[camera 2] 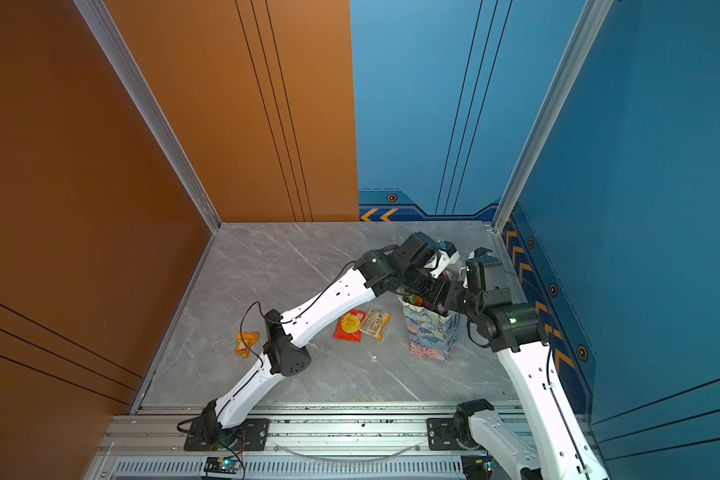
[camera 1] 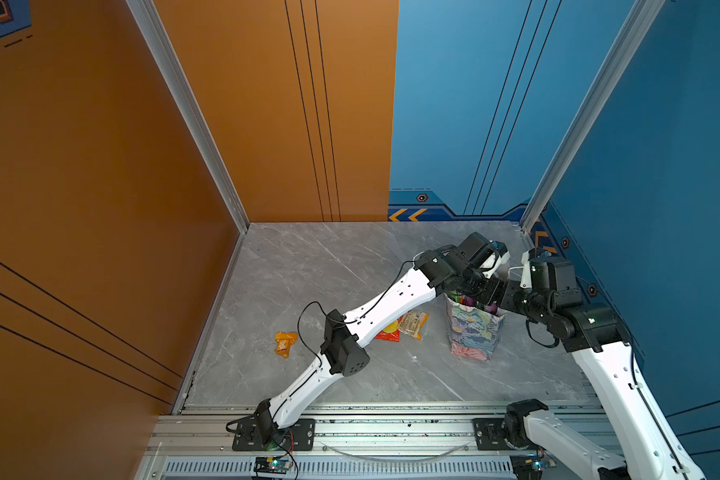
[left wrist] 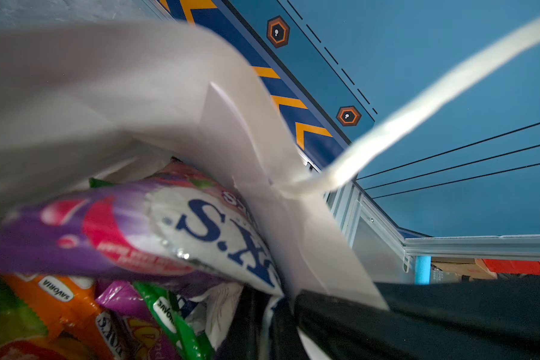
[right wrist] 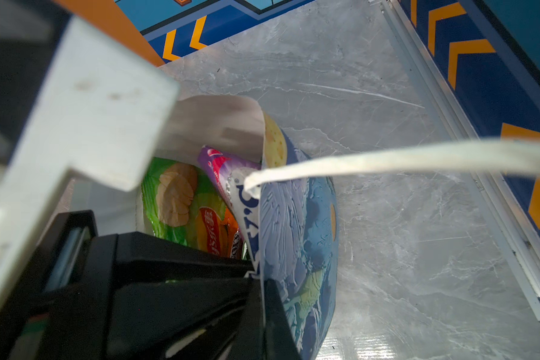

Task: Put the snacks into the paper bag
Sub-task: 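Lower the purple Fox's Berries packet into the paper bag with the left gripper, then open the left gripper to release the purple packet and lift out of the bag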

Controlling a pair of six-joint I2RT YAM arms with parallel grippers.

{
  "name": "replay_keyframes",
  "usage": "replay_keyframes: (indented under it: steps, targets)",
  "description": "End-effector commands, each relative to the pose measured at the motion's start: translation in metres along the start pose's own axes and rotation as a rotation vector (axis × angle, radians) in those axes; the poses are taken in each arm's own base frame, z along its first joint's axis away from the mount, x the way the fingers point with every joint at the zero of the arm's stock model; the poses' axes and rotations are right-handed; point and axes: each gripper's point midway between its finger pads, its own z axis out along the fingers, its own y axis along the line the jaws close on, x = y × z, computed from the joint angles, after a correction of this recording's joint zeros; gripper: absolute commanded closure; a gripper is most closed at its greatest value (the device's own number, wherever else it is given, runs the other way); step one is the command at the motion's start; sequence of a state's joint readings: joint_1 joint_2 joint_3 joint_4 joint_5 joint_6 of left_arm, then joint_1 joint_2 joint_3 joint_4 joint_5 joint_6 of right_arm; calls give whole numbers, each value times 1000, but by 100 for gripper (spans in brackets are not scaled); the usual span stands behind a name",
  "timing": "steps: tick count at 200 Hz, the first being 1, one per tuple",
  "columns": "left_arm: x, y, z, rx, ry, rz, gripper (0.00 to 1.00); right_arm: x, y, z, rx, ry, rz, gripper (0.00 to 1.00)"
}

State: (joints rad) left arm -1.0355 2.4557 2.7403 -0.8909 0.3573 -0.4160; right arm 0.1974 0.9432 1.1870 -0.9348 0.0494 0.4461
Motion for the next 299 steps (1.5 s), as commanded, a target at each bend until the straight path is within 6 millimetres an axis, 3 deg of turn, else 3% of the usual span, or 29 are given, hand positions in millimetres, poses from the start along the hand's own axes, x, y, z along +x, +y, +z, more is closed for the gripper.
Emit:
replay_keyframes:
  steps: [1, 84, 138, 225, 268, 299]
  targets:
    - [19, -12, 15, 47, 61, 2, 100, -16, 18, -15, -87, -70, 10, 100]
    - [19, 0, 34, 45, 51, -14, 100, -17, 19, -14, -88, -70, 7, 100]
    - [2, -5, 15, 37, -1, 3, 98, -18, 19, -14, -85, -69, 3, 100]
    - [-19, -8, -51, -29, -77, 21, 53, -21, 14, -14, -61, -78, -7, 100]
    - [-22, -15, -88, -66, -118, 51, 37, -18, 12, -12, -57, -71, -4, 100]
    - [-18, -9, -120, -131, -143, 61, 33, -18, 11, -13, -54, -75, -1, 100]
